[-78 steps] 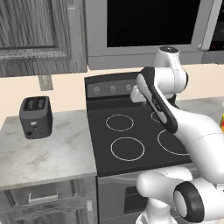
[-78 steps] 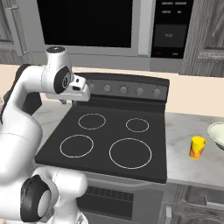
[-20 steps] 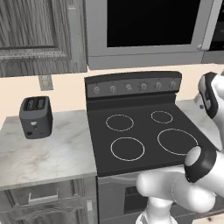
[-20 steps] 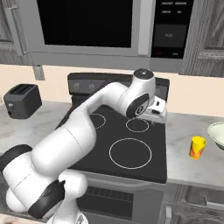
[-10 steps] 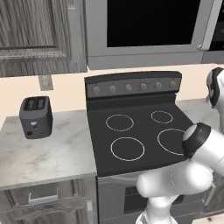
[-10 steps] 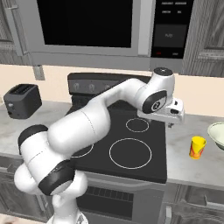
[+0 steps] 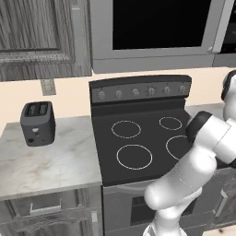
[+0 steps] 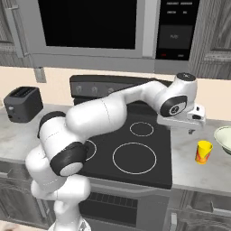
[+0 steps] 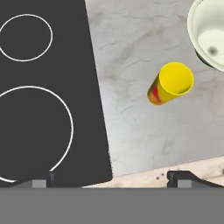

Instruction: Pick the cup and bowl from the counter and place them on the counter next to the sink.

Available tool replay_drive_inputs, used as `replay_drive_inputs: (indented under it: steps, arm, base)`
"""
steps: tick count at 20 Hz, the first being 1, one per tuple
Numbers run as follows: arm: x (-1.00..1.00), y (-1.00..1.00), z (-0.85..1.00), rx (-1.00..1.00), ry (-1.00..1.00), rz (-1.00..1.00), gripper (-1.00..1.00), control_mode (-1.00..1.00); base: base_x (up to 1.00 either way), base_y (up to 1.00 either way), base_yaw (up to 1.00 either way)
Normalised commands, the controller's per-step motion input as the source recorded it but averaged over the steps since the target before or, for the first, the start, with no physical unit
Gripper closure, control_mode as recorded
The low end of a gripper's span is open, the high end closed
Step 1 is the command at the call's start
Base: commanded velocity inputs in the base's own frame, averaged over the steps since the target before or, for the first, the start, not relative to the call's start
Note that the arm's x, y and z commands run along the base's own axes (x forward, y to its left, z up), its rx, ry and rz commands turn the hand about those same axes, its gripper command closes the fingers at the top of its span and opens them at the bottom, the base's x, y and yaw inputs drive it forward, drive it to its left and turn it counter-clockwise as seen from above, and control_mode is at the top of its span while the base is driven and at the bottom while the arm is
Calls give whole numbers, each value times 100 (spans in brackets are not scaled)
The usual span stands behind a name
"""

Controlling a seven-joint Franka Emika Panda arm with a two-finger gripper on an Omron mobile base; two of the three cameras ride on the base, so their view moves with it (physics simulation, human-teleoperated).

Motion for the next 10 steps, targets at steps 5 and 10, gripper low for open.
replay_drive_inputs:
  steps: [5, 10]
  arm:
    - [17, -38, -25, 0, 0, 3, -100, -100]
    - [20, -21, -2, 0, 0, 2, -100, -100]
  base:
    - [0, 0, 0]
    - [0, 0, 0]
